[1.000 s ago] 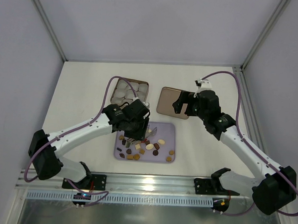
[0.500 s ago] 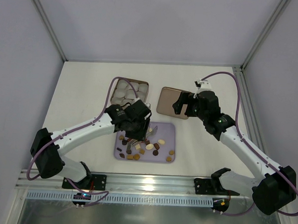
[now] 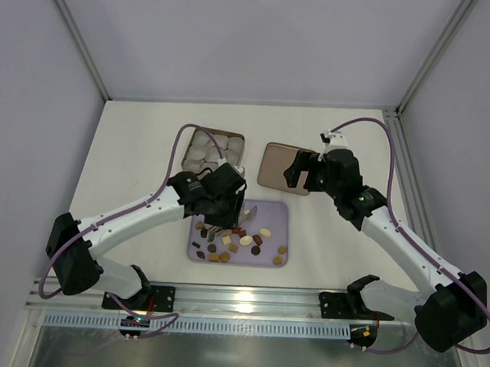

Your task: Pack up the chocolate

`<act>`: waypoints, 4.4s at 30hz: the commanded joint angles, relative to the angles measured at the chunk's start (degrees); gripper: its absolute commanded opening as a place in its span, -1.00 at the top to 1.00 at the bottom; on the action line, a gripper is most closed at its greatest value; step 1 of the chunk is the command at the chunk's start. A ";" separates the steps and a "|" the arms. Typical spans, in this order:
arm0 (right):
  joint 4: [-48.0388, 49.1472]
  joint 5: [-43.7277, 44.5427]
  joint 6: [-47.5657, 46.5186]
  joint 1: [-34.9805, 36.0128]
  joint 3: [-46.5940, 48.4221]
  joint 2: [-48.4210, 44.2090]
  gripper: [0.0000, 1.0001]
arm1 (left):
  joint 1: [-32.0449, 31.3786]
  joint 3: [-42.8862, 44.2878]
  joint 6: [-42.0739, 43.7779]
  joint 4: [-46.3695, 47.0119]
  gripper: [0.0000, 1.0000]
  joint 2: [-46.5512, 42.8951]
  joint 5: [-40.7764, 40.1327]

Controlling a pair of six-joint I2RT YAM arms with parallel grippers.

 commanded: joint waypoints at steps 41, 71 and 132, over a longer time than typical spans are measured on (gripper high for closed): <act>1.52 0.22 -1.15 -0.02 -0.61 -0.99 -1.00 | -0.29 2.70 1.47 0.13 0.45 2.24 -3.48; -1.55 -1.88 -2.29 0.06 2.65 -0.20 -1.00 | 17.63 23.88 11.39 -3.57 0.46 6.19 -5.93; -2.35 -5.23 -1.32 -0.02 2.47 -0.20 -0.99 | 34.69 30.04 15.44 3.56 0.28 19.74 -0.05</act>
